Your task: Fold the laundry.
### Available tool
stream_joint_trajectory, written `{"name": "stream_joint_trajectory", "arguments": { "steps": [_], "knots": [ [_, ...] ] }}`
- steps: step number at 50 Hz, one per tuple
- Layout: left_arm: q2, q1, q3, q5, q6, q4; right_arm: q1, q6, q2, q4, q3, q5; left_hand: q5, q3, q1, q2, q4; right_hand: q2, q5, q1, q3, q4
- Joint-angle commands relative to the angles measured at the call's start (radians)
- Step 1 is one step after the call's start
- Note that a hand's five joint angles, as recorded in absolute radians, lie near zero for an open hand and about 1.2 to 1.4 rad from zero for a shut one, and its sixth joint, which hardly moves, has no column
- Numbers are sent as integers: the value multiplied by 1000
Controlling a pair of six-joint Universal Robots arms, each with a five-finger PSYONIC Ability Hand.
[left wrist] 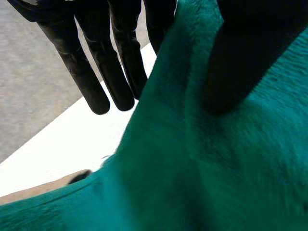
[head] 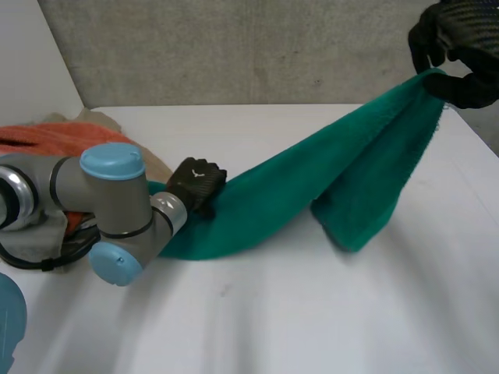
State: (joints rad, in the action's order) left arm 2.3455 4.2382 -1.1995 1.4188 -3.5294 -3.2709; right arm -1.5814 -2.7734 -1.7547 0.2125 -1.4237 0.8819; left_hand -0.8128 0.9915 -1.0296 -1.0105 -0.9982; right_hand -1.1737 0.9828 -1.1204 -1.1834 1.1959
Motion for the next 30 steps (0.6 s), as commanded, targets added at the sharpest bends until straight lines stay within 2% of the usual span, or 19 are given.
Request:
{"name": "stream_joint_trajectory", "arguments": {
  "steps": [1, 8, 9, 12, 13, 18, 21, 24, 30],
  "knots": [
    [-52, 34, -9, 29, -20, -15, 3, 66, 186, 22, 3, 70, -409, 405, -367, -386, -398, -223, 239, -276, -213, 200],
    [-107, 71, 29, -3, -72, -94, -55, 207, 406, 35, 106, 248, -409, 405, -367, -386, -398, -223, 239, -276, -213, 200],
    [-115, 75, 58, -6, -80, -131, -89, 195, 459, 18, 167, 308, -409, 405, -367, -386, -398, -223, 239, -276, -213, 200],
    [-129, 77, 113, -3, -86, -194, -129, 161, 533, -34, 265, 406, -409, 405, -367, -386, -398, -223, 239, -276, -213, 200],
    [-135, 77, 154, 2, -89, -241, -146, 129, 575, -85, 338, 472, -409, 405, -367, -386, -398, -223, 239, -276, -213, 200],
    [-153, 75, 281, 57, -89, -403, -187, 17, 647, -278, 535, 630, -409, 405, -367, -386, -398, -223, 239, -276, -213, 200],
    [-170, 78, 333, 86, -83, -509, -206, -24, 655, -413, 594, 661, -409, 405, -367, -386, -398, -223, 239, -276, -213, 200],
    [-192, 77, 347, 91, -74, -559, -224, -28, 644, -510, 600, 649, -409, 405, -367, -386, -398, -223, 239, -276, -213, 200],
    [-245, 77, 287, 92, -52, -524, -236, -28, 632, -536, 565, 611, -409, 405, -367, -386, -398, -223, 239, -276, -213, 200]
  ]
}}
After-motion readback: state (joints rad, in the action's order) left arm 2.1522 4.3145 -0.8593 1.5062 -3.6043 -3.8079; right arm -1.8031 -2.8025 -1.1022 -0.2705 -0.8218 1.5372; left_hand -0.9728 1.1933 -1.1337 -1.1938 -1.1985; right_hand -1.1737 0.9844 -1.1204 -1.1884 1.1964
